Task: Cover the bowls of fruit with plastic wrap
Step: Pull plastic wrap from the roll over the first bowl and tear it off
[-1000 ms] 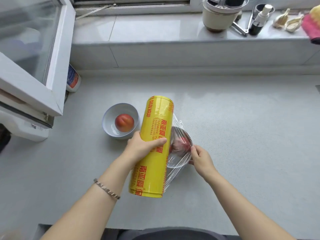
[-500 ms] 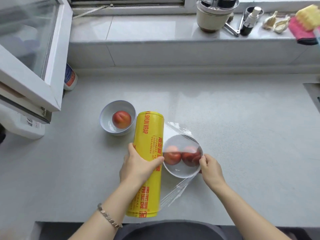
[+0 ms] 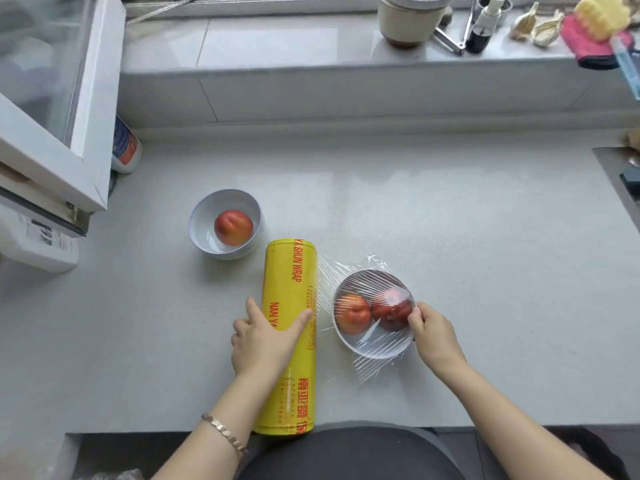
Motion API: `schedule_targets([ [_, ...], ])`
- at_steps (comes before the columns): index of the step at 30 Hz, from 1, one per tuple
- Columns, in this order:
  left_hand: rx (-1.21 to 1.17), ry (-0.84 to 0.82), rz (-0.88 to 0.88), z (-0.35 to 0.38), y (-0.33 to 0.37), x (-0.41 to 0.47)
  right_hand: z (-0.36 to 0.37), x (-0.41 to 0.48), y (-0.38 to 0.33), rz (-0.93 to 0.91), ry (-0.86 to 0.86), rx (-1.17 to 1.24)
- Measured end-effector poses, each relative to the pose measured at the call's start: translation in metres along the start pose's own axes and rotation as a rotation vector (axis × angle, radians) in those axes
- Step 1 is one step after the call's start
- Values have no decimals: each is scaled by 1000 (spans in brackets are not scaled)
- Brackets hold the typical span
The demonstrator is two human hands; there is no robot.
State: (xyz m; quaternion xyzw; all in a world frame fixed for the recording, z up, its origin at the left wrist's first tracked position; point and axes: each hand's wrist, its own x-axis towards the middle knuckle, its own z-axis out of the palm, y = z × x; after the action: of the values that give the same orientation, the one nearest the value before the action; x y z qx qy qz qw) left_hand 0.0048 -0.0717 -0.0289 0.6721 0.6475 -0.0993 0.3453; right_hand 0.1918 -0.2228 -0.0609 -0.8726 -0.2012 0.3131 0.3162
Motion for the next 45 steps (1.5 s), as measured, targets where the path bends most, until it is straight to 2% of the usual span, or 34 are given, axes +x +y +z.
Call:
schedule_targets([
  [2, -285, -138, -26, -5, -3, 10, -5, 3, 0, -6, 8, -11],
  [4, -432, -200, -6, -7, 1, 13, -9, 5, 0, -6, 13, -25],
  [7, -364, -112, 27, -2, 6, 12, -13, 5, 1, 3, 14, -27],
  [11, -281, 34, -64, 1, 3, 11, -16, 4, 3, 10, 16, -22],
  [19, 1, 59, -31, -5, 3, 8, -20, -2, -2, 106, -67, -64],
  [21, 60, 63, 26, -8, 4, 7, -21, 6, -14, 145, -107, -161],
  [23, 153, 159, 179, -5, 1, 9, -21, 17, -31, 112, -29, -253],
  [25, 245, 317, 474, 0, -3, 19, -16, 28, -57, -118, 39, -254],
  [27, 327, 397, 747, 4, -4, 31, -2, 44, -84, -334, -53, -231],
  [30, 389, 347, 945, 0, 5, 44, 28, 70, -112, -409, -344, -310],
  [33, 345, 347, 938, -10, 31, 59, 51, 87, -128, -307, -542, -357],
  [35, 298, 312, 891, -16, 48, 67, 54, 87, -130, -298, -579, -333],
  [40, 445, 193, 830, -13, 66, 88, 50, 85, -126, -379, -491, -329],
  [45, 467, 195, 876, -13, 68, 91, 53, 76, -121, -466, -320, -574],
])
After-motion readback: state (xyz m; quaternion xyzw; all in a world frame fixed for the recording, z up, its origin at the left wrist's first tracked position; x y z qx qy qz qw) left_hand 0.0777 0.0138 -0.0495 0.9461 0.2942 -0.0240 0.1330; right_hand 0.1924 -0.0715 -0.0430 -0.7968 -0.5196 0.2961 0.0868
